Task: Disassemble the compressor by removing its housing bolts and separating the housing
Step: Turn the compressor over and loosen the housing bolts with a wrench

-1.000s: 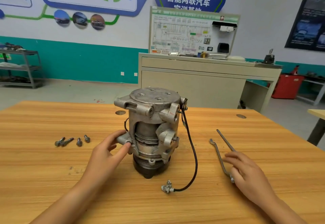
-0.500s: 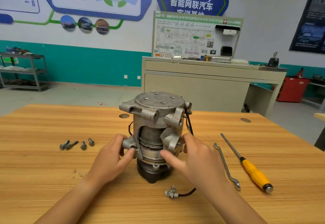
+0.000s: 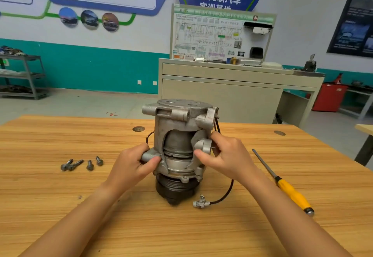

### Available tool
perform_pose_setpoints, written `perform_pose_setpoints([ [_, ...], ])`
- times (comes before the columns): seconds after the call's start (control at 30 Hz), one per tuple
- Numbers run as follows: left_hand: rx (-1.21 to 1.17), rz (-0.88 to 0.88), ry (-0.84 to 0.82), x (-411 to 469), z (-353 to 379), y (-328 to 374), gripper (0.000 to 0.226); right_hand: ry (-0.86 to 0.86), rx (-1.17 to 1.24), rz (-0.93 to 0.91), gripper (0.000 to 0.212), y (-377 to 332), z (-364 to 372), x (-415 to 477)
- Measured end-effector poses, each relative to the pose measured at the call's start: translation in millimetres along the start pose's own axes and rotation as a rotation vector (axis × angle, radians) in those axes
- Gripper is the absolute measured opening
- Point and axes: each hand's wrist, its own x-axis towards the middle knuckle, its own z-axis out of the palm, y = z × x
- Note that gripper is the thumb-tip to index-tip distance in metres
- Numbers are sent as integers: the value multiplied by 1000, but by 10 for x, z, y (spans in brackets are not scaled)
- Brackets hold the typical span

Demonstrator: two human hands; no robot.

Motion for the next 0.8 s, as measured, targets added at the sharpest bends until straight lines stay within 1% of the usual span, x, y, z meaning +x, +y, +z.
perform_pose_setpoints([
  [0.1, 34, -14, 4, 214, 28, -50, 42, 19, 106, 78, 35, 168, 103, 136],
  [0.23, 58, -5, -76, 525, 53, -148, 42, 85, 241, 211, 44, 348, 261, 318],
  [0.37, 78, -40, -110, 708, 140, -262, 48, 179, 260, 270, 44, 491, 420, 455],
  [0.47, 80, -54, -132, 766, 179, -335, 51, 175, 274, 291, 46, 545, 470, 502],
  [0.57, 105, -76, -150, 817, 219, -369, 48, 123, 295, 356, 54, 597, 476, 579],
  [0.67, 118, -154, -123, 911, 320, -361, 46, 68, 393, 506, 52, 716, 544, 692],
  [0.73, 102, -235, -159, 1029, 387, -348, 47, 42, 486, 628, 51, 807, 636, 780],
  [0.8, 102, -298, -230, 1168, 442, -335, 49, 43, 561, 750, 50, 895, 723, 832],
])
